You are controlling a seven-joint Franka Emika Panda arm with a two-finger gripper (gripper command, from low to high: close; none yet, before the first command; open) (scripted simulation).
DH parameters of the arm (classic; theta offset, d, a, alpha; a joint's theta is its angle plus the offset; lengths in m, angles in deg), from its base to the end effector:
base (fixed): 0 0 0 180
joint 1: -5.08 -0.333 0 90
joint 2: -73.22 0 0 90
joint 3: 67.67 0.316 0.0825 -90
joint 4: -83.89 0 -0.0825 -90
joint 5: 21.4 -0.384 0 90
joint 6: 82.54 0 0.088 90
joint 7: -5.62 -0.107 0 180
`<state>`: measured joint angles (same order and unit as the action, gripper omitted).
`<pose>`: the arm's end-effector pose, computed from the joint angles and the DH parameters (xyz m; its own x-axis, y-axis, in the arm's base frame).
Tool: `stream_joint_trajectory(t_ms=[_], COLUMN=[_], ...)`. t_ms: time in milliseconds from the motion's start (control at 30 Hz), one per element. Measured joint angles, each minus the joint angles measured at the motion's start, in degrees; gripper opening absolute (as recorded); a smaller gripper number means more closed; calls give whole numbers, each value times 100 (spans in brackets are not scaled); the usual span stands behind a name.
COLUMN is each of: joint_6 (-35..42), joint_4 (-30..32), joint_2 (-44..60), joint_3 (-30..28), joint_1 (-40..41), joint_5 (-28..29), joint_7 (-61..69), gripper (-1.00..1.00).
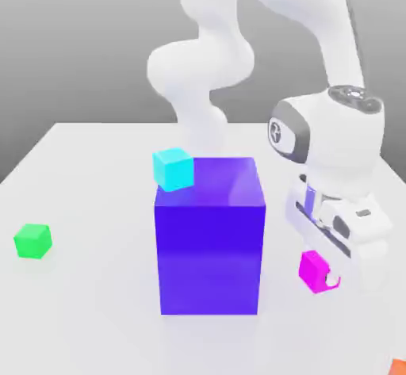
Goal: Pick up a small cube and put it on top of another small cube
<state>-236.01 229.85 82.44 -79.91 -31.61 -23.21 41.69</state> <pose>0.4143 0.1840 0.2099 0.5145 0.8569 -0.0327 0.8573 -0.5147 0.0017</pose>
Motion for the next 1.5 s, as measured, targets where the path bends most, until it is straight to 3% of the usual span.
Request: stream_joint_trajectory(t_ms=[133,300,500,633,833,1200,1500], joint_6=[751,1043,993,789,342,32,-428], joint_4=[-805,-864,-434,-8,681,776,750], joint_2=[87,-220,-774,-1063,-1291,-1092,-383], joint_3=[-615,-1449,-2462,-2678,-3181,-3262,-3017], joint_1=[377,1001,2687,4315,5235,5098,5102], joint_5=[167,497,998,1180,1015,249,-992], joint_7=[-671,-1232,-1854,-2108,-2143,-1567,-678], gripper=[-100,-100,-100,-100,-100,-100,-100])
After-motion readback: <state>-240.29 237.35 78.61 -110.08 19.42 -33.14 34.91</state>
